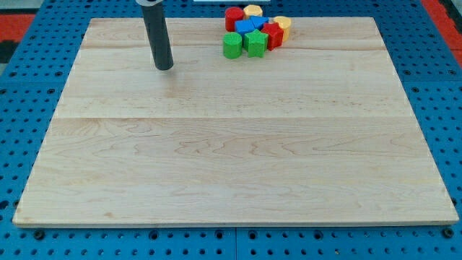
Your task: Separate the green star from a group of blocks
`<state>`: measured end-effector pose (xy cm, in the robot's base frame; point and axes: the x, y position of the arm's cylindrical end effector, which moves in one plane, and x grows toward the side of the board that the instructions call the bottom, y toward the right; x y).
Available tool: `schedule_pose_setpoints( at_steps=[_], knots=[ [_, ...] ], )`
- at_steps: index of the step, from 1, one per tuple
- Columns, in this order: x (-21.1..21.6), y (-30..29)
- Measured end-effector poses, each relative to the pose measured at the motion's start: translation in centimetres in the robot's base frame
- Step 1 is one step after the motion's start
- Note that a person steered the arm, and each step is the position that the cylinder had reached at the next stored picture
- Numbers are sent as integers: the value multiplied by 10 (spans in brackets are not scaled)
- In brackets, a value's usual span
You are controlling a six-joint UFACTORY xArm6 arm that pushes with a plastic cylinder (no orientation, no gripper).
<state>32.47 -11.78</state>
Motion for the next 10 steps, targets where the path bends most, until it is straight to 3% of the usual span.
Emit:
schedule_pose_setpoints(
  at_steps=[1, 2, 3, 4, 5, 7, 8, 9, 10],
  knots=[
    [27, 70],
    [43, 188],
    [6, 277],
    [-85, 331],
    [-134, 340],
    [-134, 318],
    [-132, 263],
    [-126, 190],
    [-75, 161]
  ],
)
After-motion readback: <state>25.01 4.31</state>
